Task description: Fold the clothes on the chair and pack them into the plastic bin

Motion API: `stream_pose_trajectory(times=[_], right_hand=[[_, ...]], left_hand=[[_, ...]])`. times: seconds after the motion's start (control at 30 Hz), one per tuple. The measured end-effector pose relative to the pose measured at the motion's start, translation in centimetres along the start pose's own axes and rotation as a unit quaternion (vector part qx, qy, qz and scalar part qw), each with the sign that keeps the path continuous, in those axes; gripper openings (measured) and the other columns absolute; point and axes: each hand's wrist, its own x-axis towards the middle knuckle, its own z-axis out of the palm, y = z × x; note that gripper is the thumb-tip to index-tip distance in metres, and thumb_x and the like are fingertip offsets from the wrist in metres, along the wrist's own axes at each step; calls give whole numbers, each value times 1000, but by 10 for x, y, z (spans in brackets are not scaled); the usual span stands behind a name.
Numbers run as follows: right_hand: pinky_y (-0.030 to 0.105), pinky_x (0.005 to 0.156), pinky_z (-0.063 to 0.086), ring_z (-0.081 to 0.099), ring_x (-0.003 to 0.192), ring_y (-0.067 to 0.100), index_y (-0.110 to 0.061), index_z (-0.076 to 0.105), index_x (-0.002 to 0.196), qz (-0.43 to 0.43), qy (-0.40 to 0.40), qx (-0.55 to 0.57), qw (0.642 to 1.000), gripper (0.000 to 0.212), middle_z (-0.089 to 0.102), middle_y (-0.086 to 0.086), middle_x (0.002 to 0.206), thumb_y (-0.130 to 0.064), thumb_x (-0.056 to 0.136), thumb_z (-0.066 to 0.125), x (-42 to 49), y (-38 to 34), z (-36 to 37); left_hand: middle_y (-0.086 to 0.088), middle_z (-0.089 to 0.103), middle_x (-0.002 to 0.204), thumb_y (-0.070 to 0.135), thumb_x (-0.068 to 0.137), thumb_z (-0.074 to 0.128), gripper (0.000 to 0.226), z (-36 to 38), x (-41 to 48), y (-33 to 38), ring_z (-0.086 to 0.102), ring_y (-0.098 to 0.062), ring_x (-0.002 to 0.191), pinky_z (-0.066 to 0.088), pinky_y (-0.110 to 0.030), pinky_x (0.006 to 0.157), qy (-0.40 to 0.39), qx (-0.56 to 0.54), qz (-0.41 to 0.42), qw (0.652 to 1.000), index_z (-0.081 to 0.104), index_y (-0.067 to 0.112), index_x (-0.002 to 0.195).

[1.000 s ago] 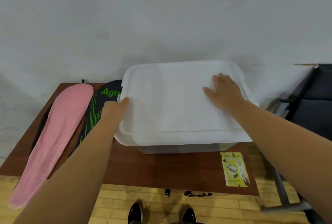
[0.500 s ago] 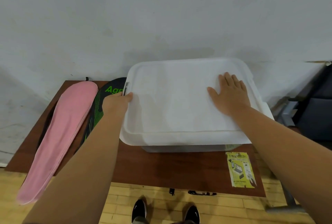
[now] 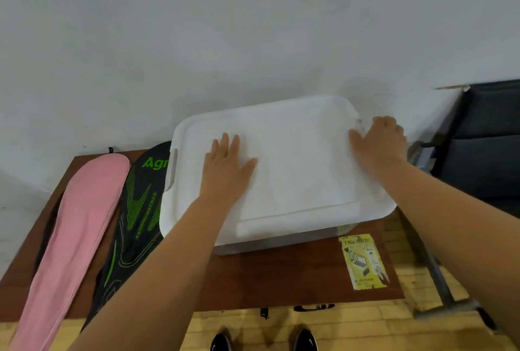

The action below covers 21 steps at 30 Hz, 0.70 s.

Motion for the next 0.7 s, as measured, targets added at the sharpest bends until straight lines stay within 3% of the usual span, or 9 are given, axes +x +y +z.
stream_pose_trajectory(times=[0.1, 0.17, 0.23, 0.3, 0.43, 0.6, 0.7], right_hand=[[50, 90, 51, 57, 113, 39, -6, 36, 146, 140, -80, 106, 981, 93, 50, 13, 131, -79, 90, 48, -4, 11, -1], [44, 83, 51, 58, 100, 32, -6, 35, 147, 161, -102, 164, 968, 96, 53, 5, 120, -80, 89, 50, -4, 14, 0], [46, 89, 55, 61, 103, 33, -7, 44, 140, 156, -70, 151, 974, 98, 59, 3, 119, -86, 82, 46, -5, 13, 2], [50, 93, 56, 63, 107, 37, -6, 53, 130, 130, -15, 70, 989, 94, 62, 12, 120, -87, 84, 39, -9, 13, 6], [49, 90, 44, 53, 112, 40, -9, 61, 111, 62, -6, -6, 998, 61, 50, 18, 115, -64, 102, 38, -16, 15, 10], [45, 84, 50, 45, 92, 28, 1, 69, 117, 54, 17, -30, 998, 70, 47, 12, 118, -57, 110, 30, -16, 11, 10], [40, 78, 45, 49, 92, 28, 4, 70, 118, 36, 37, -71, 996, 68, 50, 11, 121, -51, 113, 31, -14, 8, 10]], left_hand=[[7, -3, 178, 61, 108, 13, 67, 18, 0, 8, -4, -23, 164, 2, -51, 131, -31, 72, 30, 996, 7, 35, 169], [10, -3, 177, 61, 108, 10, 66, 19, -1, 7, -4, -21, 164, 1, -51, 131, -23, 78, 30, 996, 5, 37, 169], [11, -3, 177, 62, 107, 10, 65, 19, -2, 3, -4, -20, 164, 1, -49, 132, -17, 77, 35, 996, 5, 39, 168], [13, -3, 177, 62, 108, 10, 65, 19, 0, 1, -4, -18, 164, 0, -48, 132, -14, 73, 38, 996, 6, 40, 168], [14, -2, 177, 63, 108, 11, 65, 20, 0, -1, -4, -17, 163, 1, -47, 132, -14, 65, 48, 997, 6, 41, 168], [15, -4, 176, 64, 107, 10, 65, 18, 0, -2, -5, -16, 163, 0, -47, 132, -20, 65, 53, 996, 4, 41, 168], [15, -6, 176, 64, 107, 9, 65, 17, 3, -2, -6, -16, 163, -1, -47, 132, -30, 75, 49, 996, 2, 42, 168]])
